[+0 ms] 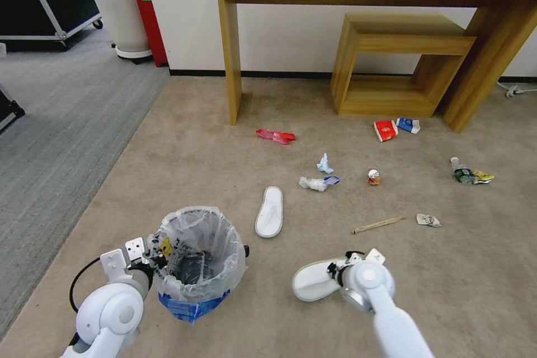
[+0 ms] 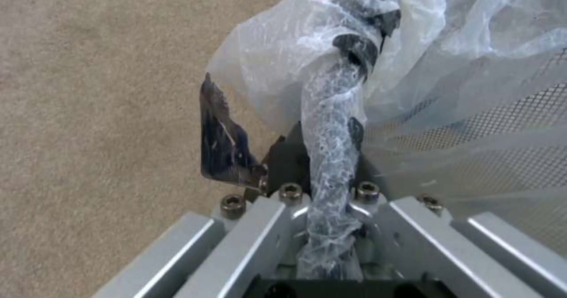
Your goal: Pick up the trash bin and place the garbage on the floor into it.
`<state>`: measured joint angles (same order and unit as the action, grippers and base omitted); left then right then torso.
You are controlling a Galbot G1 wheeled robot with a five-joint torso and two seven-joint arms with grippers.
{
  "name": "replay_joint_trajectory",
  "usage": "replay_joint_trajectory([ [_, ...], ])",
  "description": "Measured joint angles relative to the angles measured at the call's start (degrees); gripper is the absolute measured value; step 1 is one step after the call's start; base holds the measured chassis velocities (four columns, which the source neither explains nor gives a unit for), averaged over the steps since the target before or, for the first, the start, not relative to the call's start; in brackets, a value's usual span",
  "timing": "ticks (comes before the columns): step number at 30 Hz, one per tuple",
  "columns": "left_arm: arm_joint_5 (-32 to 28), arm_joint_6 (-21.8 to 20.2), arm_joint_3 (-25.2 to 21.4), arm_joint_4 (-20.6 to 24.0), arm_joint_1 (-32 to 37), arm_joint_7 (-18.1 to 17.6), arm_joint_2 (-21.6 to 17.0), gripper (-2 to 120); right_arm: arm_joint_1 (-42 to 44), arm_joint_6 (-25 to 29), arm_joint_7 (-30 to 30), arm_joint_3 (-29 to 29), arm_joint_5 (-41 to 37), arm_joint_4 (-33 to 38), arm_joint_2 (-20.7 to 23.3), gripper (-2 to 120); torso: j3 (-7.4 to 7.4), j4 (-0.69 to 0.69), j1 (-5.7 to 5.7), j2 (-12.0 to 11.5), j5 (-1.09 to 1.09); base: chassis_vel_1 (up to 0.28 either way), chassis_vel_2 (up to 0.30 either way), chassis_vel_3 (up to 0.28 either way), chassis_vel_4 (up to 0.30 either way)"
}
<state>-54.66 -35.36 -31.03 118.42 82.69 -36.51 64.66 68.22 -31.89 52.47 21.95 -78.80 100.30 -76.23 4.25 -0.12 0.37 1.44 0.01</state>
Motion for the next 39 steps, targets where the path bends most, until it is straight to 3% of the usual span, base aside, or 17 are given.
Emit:
replay_joint_trajectory([
  [14, 0.12, 0.01, -0.03, 0.71, 0.13, -0.01, 0.34, 0, 0.80, 1.26, -7.19, 2.09, -4.10, 17.48, 5.61, 0, 0.00, 0.00, 0.00, 0.00, -0.02, 0.000, 0.000, 0.000, 0.000],
  [18, 0.30, -0.01, -0.18, 1.04, 0.37, -0.03, 0.55, 0, -0.86, 2.61, -9.44, 1.33, -5.33, 22.90, 9.11, 0, 0.00, 0.00, 0.00, 0.00, -0.01, 0.000, 0.000, 0.000, 0.000],
  [21, 0.44, -0.07, -0.19, 1.42, 0.42, -0.09, 0.86, 0, -3.00, 3.94, -11.98, -0.16, -6.37, 27.16, 14.19, 0, 0.00, 0.00, 0.00, 0.00, -0.01, 0.000, 0.000, 0.000, 0.000],
  [29, 0.78, -0.28, -0.10, 1.87, 0.39, -0.19, 1.48, 0, -6.71, 7.95, -19.16, -3.53, -7.08, 29.43, 20.51, 0, 0.00, 0.00, 0.00, 0.01, 0.00, 0.000, 0.000, 0.000, 0.000],
  [39, 0.99, -0.66, 0.43, 3.03, -0.11, -0.41, 2.81, 0, -14.00, 15.33, -33.86, -14.25, -2.34, 28.33, 25.51, 0, 0.00, 0.00, 0.00, 0.00, -0.01, 0.000, 0.000, 0.000, 0.000],
])
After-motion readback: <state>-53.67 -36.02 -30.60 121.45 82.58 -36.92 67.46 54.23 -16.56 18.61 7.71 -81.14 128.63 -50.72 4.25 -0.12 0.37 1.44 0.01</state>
